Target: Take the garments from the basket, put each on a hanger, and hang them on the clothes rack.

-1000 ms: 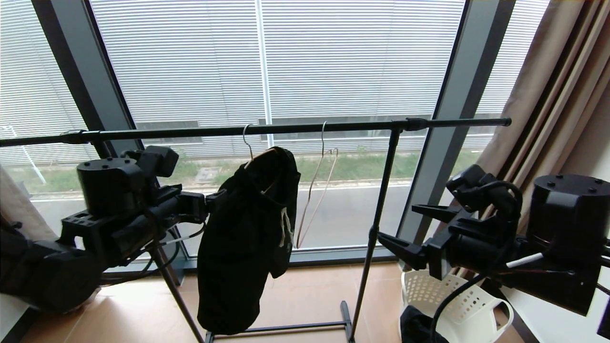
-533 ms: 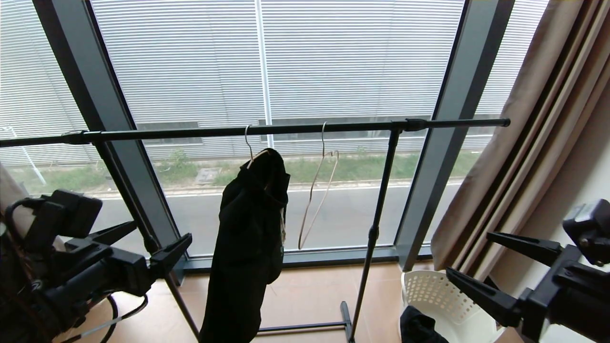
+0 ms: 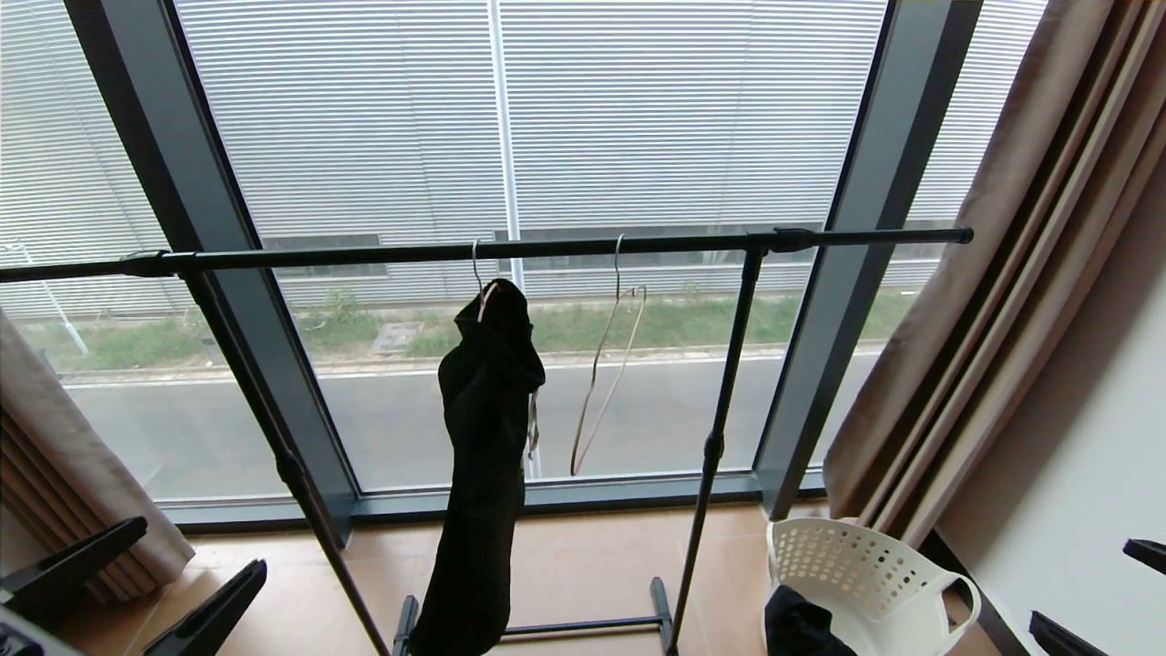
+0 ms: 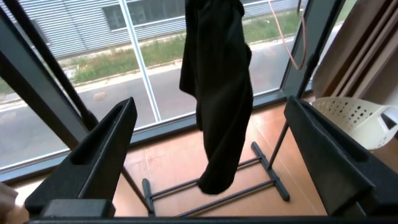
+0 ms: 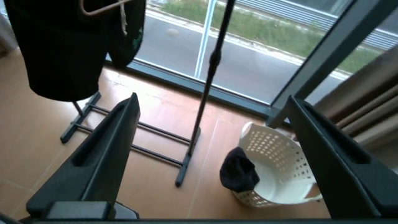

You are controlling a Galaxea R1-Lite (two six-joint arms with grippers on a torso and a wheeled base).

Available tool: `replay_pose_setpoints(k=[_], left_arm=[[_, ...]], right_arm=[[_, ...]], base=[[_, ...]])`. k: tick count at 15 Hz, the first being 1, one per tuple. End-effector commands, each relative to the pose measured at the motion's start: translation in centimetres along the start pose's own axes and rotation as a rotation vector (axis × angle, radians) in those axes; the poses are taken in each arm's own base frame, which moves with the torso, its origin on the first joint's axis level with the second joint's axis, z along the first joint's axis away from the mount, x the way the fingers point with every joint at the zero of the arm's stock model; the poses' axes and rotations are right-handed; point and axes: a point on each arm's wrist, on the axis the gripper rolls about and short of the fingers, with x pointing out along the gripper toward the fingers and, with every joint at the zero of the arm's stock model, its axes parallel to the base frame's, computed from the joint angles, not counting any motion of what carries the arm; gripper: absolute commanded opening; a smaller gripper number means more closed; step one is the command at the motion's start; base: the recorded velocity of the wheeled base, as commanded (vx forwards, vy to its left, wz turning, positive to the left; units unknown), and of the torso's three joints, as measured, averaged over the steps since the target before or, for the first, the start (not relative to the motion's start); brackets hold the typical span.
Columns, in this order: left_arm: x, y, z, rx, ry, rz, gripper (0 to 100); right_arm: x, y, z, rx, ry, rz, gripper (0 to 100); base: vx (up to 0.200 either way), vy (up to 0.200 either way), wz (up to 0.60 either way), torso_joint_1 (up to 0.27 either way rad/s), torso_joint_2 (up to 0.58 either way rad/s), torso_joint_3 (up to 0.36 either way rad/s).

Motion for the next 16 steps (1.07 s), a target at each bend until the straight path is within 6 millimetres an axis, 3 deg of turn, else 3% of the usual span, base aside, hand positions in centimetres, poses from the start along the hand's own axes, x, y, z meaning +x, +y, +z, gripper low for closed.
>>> replay_pose_setpoints(k=[1,6,9,16], left_arm=[[-3.8,0.1,-1.7,0.003,-0.041,0.008,100],[-6.8,-0.1,-4.8,-0.004,-0.013,0.044,100],[-7.9,-0.3,-6.3,-0.01,-0.008,0.106,100],[-8.2,-0.4,-6.4,-0.025,-0.043,0.184,100]], right_arm=[[-2.7,-0.6,-4.0,0.036,-0.045,-0.138,100],[-4.0,0.0,-8.2,0.009,-0.079,-0.357,100],[-4.3,0.1,-8.5,0.028,-0.111,-0.416,100],[-4.8,0.6,-8.7,0.042,-0.175,-0.505,100]], base=[[0.0,0.0,0.0,0.0,0.0,0.0],[0.0,0.0,0.0,0.0,0.0,0.0],[0.0,0.0,0.0,0.0,0.0,0.0],[0.0,0.0,0.0,0.0,0.0,0.0]])
